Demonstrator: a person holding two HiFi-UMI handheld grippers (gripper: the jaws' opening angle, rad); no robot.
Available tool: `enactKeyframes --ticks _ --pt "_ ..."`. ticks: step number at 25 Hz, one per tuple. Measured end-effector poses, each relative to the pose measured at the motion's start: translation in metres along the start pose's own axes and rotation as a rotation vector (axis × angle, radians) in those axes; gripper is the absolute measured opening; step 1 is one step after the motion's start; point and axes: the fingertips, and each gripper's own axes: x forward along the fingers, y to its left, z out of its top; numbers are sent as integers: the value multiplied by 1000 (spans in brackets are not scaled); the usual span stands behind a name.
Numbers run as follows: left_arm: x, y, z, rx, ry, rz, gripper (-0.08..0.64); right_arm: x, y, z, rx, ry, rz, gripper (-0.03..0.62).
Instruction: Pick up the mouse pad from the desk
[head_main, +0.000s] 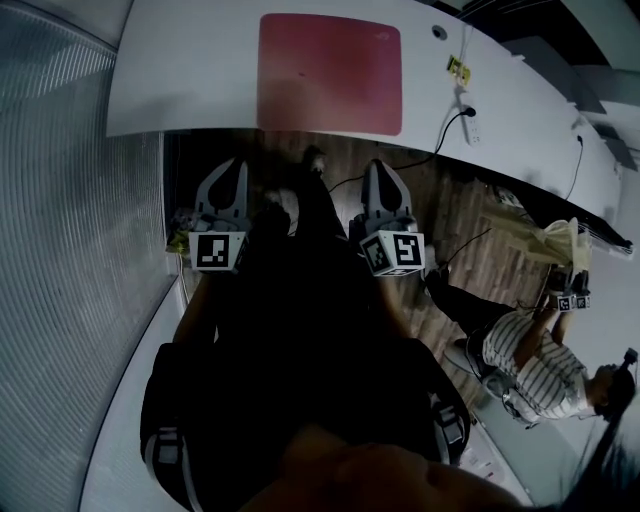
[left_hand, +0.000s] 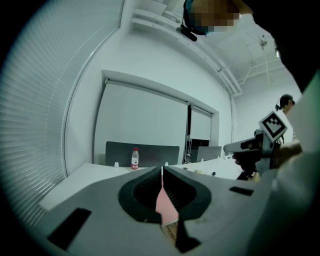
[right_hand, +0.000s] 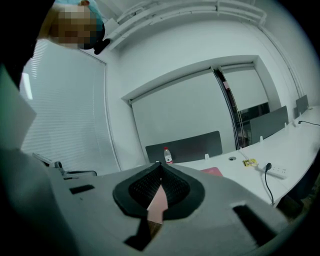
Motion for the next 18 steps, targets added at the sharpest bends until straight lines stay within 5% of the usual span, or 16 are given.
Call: enactKeyframes --ticks 4,8,11,18 --pt "16 -3 -3 40 -45 6 11 12 -15 -2 -10 8 11 2" --pt "32 -9 -18 109 52 -17 11 27 -24 3 -1 5 31 2" --pt "47 -11 -38 216 25 -33 11 35 -31 -2 -11 20 40 2" --pt "82 -18 -101 473 196 -87 14 45 -50 -19 -11 57 52 2"
